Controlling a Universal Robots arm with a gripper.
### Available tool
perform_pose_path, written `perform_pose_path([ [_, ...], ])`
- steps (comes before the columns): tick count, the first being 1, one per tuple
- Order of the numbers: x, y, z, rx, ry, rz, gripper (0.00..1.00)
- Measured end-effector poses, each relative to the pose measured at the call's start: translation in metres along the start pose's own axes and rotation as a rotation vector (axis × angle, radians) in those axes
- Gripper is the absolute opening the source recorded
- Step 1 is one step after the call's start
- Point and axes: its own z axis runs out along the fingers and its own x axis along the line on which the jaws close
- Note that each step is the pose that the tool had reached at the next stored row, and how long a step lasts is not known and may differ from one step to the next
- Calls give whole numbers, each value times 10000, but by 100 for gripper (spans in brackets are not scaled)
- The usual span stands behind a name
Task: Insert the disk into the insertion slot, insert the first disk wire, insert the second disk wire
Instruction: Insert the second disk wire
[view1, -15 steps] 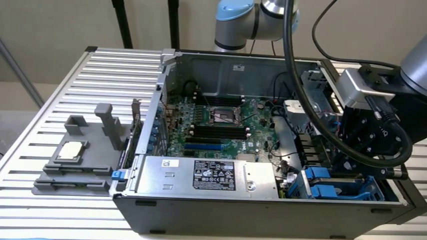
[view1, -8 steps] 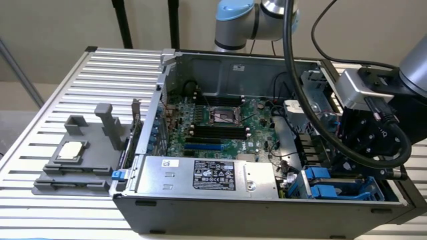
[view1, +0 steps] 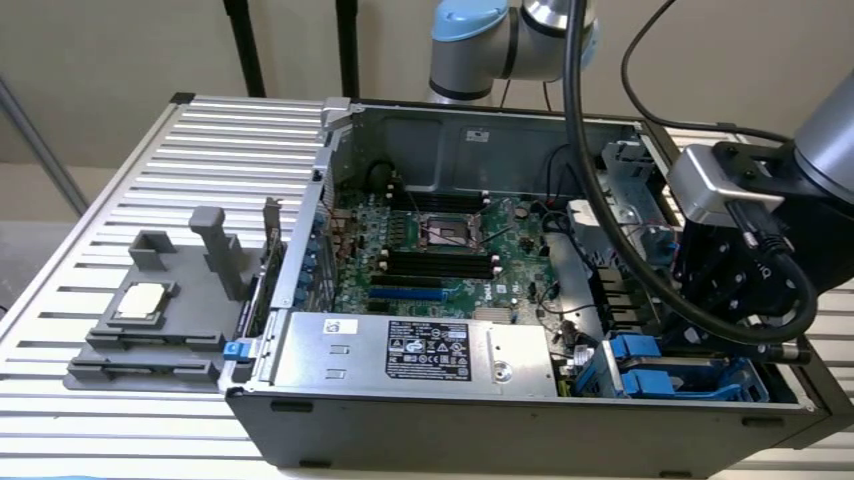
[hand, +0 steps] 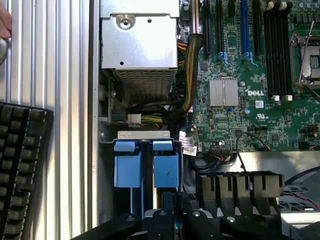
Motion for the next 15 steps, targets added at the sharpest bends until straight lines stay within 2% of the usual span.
perform_pose_path([
  [8,0,-3,9,-14,-10,-36,18],
  [9,0,-1,-14,-23,-11,-37,18],
  [10,-2,1,-49,-29,-3,-38,25],
  [13,-4,22,-128,-35,2,-43,25],
  [15,-2,80,-144,-35,1,-45,25],
])
